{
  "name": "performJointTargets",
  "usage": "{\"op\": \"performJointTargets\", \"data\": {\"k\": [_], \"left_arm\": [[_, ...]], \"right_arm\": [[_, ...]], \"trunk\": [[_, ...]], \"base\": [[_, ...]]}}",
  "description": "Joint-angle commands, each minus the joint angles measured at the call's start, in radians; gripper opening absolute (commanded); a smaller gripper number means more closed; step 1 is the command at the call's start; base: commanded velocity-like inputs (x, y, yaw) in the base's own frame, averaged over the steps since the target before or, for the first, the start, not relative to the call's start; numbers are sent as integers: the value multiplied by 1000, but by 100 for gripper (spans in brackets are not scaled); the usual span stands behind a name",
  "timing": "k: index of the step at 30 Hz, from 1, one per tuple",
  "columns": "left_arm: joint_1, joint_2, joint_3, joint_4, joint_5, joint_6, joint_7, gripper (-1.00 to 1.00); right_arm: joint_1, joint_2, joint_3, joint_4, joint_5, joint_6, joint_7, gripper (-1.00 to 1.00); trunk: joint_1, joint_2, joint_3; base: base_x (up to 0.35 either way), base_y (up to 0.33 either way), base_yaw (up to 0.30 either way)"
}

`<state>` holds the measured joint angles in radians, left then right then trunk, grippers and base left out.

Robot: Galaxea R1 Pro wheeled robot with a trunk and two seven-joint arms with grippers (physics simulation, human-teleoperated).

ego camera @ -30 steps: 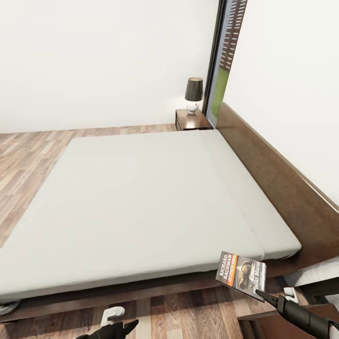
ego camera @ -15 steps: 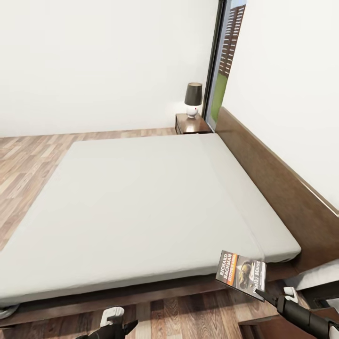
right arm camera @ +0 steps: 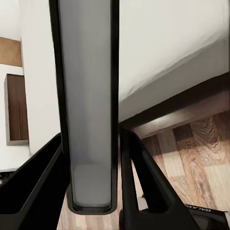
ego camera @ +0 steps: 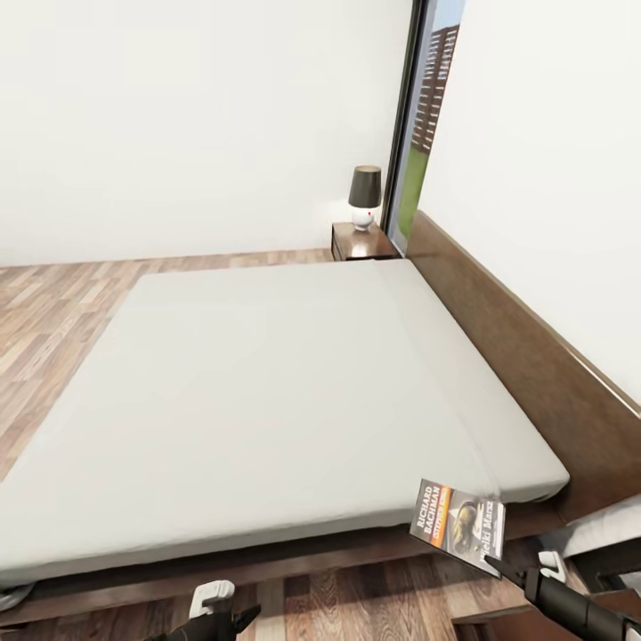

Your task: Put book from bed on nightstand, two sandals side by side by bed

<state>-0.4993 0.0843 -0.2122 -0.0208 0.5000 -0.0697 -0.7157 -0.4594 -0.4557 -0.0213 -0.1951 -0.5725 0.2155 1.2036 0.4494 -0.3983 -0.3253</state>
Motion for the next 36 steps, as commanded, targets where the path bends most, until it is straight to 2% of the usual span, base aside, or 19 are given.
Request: {"op": "performJointTargets", "data": {"k": [1,11,36], "left_arm": [[-1,0,-9,1,5,-8,-2,100],[-1,11,-7,2,10,-8,-2,100],[-1,4,-9,2,6,-7,10,100]], "right_arm": [[-1,0,-5,5,-3,10,4,-100],[-1,2,-5,27,-4,4,4,-100],[-1,21,-2,59,0,2,-4,-100]], "trunk": [[1,-2,0],[1,-2,16],[1,-2,57]], "base": [[0,0,0],[0,0,0],[0,0,0]]}}
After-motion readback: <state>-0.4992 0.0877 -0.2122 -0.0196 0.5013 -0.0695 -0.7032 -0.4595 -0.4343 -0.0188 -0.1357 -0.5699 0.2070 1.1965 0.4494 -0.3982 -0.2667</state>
